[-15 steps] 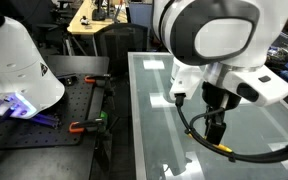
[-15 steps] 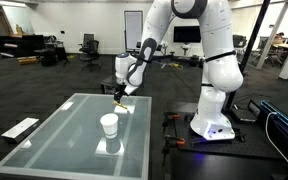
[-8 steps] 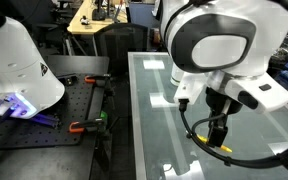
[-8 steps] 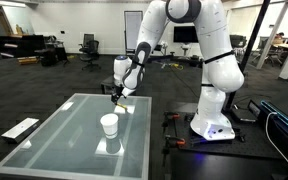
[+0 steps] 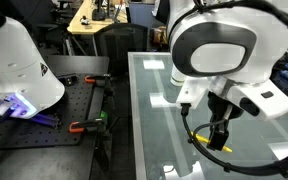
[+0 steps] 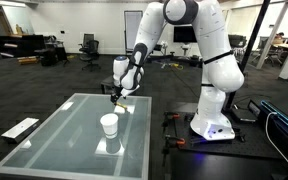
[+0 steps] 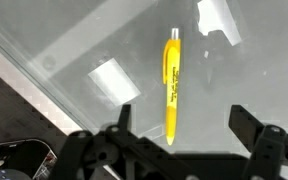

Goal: Put the yellow pen inside the white cup

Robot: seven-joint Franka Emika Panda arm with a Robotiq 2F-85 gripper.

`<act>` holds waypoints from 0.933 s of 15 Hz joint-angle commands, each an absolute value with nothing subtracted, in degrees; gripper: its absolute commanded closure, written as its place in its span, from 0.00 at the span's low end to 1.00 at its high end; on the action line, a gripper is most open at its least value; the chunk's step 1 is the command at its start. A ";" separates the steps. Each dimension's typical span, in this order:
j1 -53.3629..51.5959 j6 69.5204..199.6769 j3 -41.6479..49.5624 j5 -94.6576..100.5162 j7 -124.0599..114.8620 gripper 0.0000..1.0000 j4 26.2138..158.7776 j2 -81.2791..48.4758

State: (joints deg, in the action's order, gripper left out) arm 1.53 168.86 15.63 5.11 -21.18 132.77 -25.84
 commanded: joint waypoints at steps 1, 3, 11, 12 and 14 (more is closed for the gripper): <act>1.89 169.37 15.11 2.42 -18.49 0.00 131.48 -27.38; 2.00 169.20 15.05 1.75 -18.01 0.00 131.20 -27.87; 2.76 168.42 14.65 0.40 -17.55 0.60 130.05 -29.65; 2.74 168.35 14.72 0.35 -17.58 0.62 129.87 -29.95; 2.59 168.29 14.96 0.36 -17.65 0.85 129.64 -30.25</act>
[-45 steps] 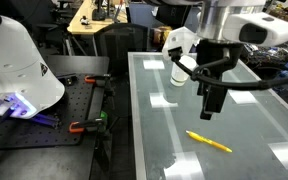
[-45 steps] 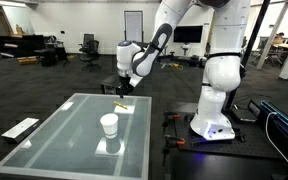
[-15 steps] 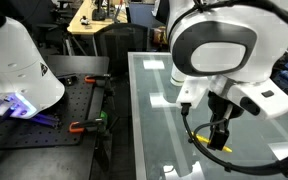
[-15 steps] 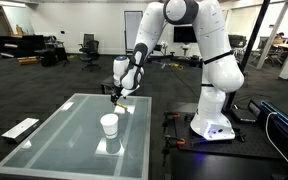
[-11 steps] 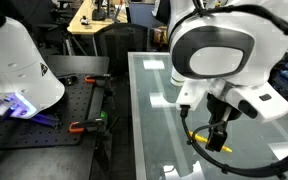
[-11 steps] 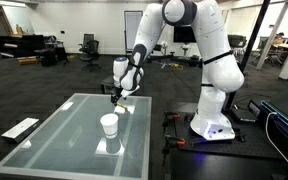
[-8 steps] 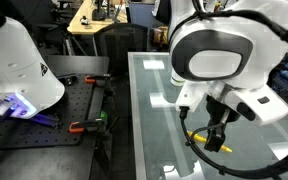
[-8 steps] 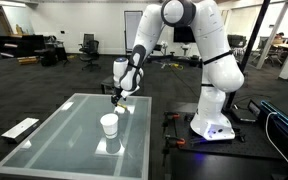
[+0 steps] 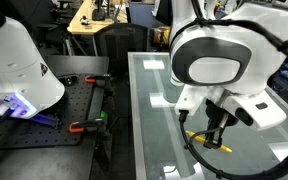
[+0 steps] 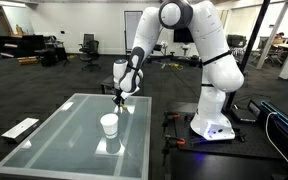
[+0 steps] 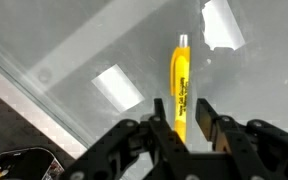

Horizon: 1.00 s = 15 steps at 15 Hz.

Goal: Put the yellow pen inside the white cup

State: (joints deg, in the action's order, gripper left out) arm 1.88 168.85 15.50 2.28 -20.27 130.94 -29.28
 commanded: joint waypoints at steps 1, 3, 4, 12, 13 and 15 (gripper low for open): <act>2.43 168.42 15.08 0.44 -17.71 0.93 129.69 -30.12; 1.99 168.64 15.48 0.69 -17.87 1.00 130.02 -29.54; 1.79 168.76 15.62 0.80 -17.92 1.00 130.33 -29.04; -5.25 165.62 20.78 5.28 -19.57 0.97 133.49 -20.48; -6.15 164.44 21.25 6.44 -19.60 0.97 133.73 -19.12; -7.63 162.17 21.95 9.40 -20.08 0.97 133.78 -16.82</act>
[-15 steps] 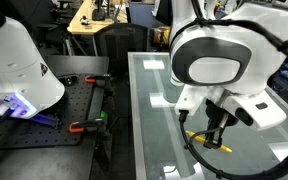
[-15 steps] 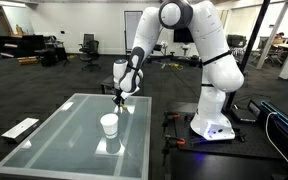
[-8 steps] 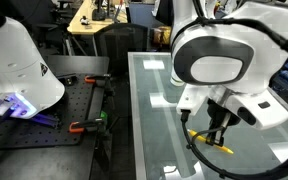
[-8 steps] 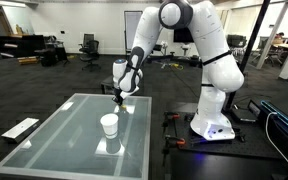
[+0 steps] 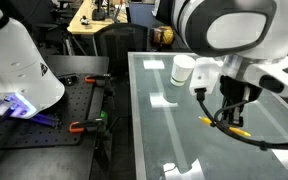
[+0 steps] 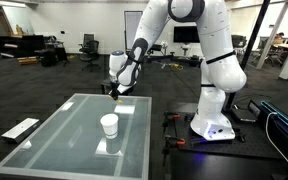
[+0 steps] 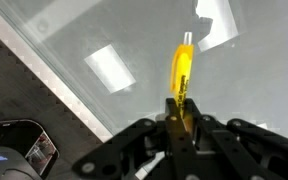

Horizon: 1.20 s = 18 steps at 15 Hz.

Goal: Put the yellow pen inside the white cup

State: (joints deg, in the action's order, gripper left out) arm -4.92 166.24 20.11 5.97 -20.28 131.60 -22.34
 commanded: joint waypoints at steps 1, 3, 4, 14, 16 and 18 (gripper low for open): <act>-7.98 161.10 21.80 10.90 -20.30 0.97 133.77 -15.67; -8.29 158.34 20.99 13.95 -21.00 0.97 133.53 -13.45; -8.30 156.86 20.28 15.32 -21.24 0.97 133.50 -12.33; -6.70 146.14 9.79 22.90 -22.40 0.97 133.64 -4.24; -6.63 145.04 7.65 23.08 -22.38 0.97 133.85 -3.04; -6.62 144.59 5.68 22.89 -22.26 0.97 134.28 -1.88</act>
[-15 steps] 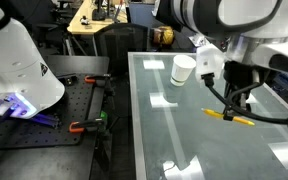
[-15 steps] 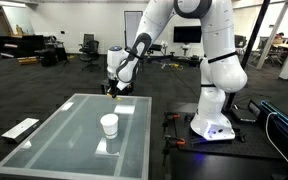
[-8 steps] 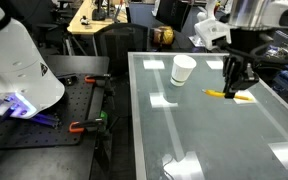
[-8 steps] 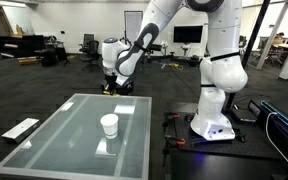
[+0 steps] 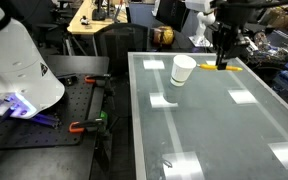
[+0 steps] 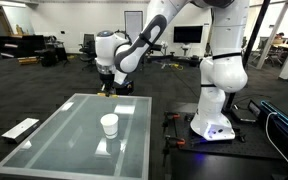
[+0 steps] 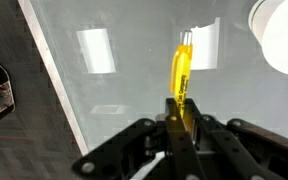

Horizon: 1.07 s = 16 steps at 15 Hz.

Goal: Put the yellow pen inside the white cup

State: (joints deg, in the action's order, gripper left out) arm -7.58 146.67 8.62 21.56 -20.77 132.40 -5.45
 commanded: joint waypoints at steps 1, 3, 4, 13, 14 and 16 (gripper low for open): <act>-6.64 144.13 4.72 22.82 -22.29 0.97 134.57 -1.12; -6.64 143.61 2.99 22.78 -22.45 0.97 134.81 -0.31; -6.72 143.02 2.13 22.75 -22.77 0.97 134.77 0.11; -7.07 141.60 -3.45 18.34 -21.96 0.97 134.28 1.67; -7.13 141.74 -3.85 18.19 -22.48 0.97 134.23 1.58; -7.27 142.07 -4.59 17.29 -22.66 0.97 134.06 1.15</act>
State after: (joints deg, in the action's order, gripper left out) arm -7.42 143.22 -3.21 18.59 -20.82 133.48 -0.08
